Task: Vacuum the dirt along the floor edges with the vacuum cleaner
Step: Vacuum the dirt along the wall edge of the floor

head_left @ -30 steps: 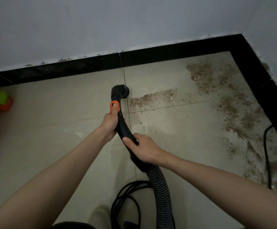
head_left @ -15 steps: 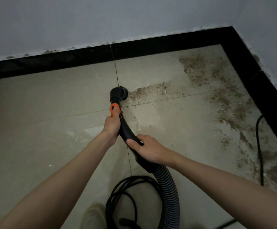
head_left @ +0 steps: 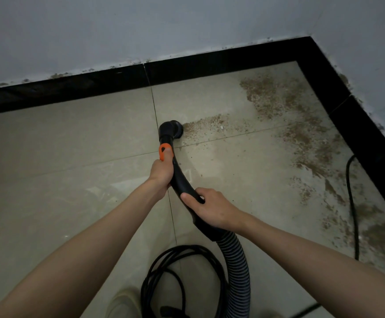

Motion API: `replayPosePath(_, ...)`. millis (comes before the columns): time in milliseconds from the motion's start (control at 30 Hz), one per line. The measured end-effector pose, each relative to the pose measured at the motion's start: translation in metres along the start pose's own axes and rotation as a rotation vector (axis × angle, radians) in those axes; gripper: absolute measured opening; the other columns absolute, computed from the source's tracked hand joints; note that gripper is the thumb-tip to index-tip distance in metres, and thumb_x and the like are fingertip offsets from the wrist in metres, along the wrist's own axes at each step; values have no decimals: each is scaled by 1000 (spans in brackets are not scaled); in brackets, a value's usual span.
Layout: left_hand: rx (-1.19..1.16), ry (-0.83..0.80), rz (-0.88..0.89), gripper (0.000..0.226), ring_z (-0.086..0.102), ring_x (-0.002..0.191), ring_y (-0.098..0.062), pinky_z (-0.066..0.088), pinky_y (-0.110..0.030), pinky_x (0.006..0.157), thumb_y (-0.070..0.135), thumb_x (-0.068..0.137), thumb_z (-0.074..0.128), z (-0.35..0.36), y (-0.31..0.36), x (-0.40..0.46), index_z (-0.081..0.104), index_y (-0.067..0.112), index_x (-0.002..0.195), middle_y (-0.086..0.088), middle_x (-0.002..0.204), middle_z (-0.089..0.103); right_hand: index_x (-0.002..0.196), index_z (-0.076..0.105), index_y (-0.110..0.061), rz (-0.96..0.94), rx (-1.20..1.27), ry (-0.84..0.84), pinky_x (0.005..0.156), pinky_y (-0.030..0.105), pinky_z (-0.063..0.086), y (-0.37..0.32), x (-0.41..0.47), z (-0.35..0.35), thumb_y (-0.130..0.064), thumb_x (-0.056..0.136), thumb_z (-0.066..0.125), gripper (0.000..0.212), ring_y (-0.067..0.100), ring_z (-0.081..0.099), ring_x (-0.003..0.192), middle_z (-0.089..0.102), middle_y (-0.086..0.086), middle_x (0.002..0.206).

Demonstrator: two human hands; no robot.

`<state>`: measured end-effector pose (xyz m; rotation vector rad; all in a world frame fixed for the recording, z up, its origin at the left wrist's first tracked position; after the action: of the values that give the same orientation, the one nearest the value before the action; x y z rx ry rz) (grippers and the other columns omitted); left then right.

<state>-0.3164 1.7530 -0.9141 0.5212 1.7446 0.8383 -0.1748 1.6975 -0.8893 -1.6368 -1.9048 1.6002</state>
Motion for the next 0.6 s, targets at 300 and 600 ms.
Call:
replayPosePath(300,55,-37,13,49,53,79,-21,48,-35,77,50,99,34,35,5,6,50,4,104,-6,84,53,76,52,-25,9,29,55,55,20,40,19,-3,-22,-57,95,47,36,8,58,65,60,-5,74)
replayPosePath(600,38,-112,24,47,52,75,-19,47,-34,73,50,99,34,66,17,14,49,5,104,-6,83,52,77,54,-28,43,54,120,52,16,39,34,3,-46,-58,93,49,34,3,59,63,62,-8,73)
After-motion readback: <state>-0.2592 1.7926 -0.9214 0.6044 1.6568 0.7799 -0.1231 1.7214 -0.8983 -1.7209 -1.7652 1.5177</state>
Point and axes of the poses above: each hand's wrist, its own x-axis towards the middle knuckle, its own z-axis out of the palm, y = z × x, the point moved 6 cm from there along x, towards the middle knuckle
